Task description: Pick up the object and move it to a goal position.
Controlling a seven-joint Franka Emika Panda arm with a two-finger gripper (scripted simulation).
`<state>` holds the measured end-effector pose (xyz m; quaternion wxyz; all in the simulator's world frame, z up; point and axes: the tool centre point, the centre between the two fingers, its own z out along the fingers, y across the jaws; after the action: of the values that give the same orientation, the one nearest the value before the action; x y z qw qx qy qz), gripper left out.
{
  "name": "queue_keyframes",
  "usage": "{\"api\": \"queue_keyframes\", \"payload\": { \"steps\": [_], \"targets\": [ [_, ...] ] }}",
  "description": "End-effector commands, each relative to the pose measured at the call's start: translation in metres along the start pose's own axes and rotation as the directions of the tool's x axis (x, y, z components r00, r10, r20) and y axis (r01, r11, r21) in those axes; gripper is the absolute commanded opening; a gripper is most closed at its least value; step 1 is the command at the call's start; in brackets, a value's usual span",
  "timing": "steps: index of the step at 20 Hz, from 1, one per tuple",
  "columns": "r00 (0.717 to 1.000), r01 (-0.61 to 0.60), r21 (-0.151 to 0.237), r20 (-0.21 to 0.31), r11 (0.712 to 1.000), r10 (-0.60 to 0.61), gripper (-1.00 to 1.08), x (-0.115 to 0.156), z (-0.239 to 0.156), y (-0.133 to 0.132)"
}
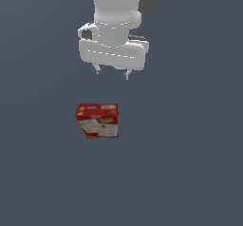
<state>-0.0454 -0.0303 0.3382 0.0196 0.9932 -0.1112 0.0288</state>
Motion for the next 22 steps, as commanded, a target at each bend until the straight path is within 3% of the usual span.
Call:
{"api": "queue_keyframes", "payload": {
  "steps": [1, 6, 11, 16, 22],
  "targets": [
    [0.998, -0.062, 0.003, 0.004, 0.998, 0.062, 1.0, 0.003, 0.004, 0.002],
    [0.979, -0.205, 0.007, 0.014, 0.979, 0.205, 1.0, 0.012, 0.015, 0.006],
    [0.938, -0.346, 0.008, 0.024, 0.938, 0.345, 1.0, 0.02, 0.025, 0.011],
    [0.877, -0.479, 0.005, 0.034, 0.878, 0.479, 1.0, 0.027, 0.036, 0.016],
    [0.78, -0.625, -0.003, 0.044, 0.781, 0.625, 1.0, 0.036, 0.05, 0.022]
  ]
}}
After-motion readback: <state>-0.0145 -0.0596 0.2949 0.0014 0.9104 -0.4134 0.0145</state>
